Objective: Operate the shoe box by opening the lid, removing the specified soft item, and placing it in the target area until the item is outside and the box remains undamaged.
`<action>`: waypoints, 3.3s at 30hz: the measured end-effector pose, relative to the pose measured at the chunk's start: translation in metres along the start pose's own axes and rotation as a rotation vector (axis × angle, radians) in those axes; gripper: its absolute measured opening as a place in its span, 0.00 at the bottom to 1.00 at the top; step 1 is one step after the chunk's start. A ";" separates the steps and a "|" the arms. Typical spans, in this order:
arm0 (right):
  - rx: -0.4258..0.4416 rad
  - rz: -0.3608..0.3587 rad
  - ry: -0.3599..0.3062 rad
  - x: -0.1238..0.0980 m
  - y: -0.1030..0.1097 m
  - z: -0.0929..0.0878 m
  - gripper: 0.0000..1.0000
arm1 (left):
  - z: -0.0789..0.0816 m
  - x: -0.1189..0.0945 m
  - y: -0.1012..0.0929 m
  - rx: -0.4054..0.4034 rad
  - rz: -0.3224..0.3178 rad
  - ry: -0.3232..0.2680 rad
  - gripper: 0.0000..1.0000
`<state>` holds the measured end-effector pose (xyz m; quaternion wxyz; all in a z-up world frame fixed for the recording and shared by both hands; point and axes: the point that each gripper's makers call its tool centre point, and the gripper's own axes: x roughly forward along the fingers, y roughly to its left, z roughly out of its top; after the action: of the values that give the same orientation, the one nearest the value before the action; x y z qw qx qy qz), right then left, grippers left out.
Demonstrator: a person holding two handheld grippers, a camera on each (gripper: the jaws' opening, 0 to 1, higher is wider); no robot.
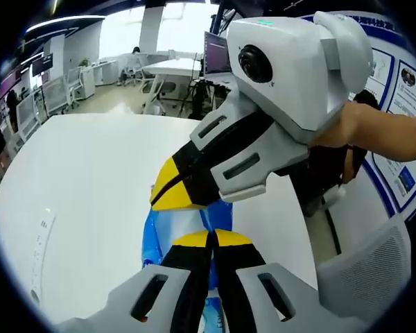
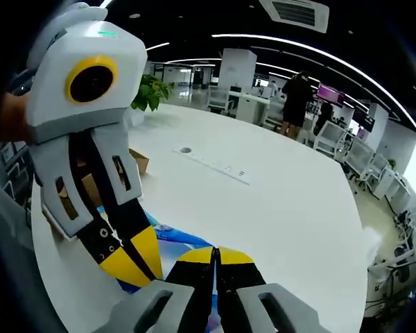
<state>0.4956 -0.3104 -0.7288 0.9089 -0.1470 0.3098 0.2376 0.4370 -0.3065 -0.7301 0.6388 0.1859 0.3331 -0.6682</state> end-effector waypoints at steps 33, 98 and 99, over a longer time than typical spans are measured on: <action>0.072 -0.025 0.074 0.017 -0.027 -0.052 0.00 | -0.018 0.051 0.004 -0.029 -0.034 0.042 0.00; 0.084 -0.058 0.083 -0.010 -0.022 -0.046 0.10 | -0.019 0.023 0.000 0.017 0.065 0.065 0.15; 0.082 -0.056 0.084 -0.011 -0.020 -0.046 0.11 | -0.019 0.020 0.000 0.016 0.067 0.062 0.16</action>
<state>0.4760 -0.3505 -0.7542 0.9066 -0.1280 0.3528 0.1927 0.4315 -0.3085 -0.7570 0.6487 0.2227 0.3410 -0.6429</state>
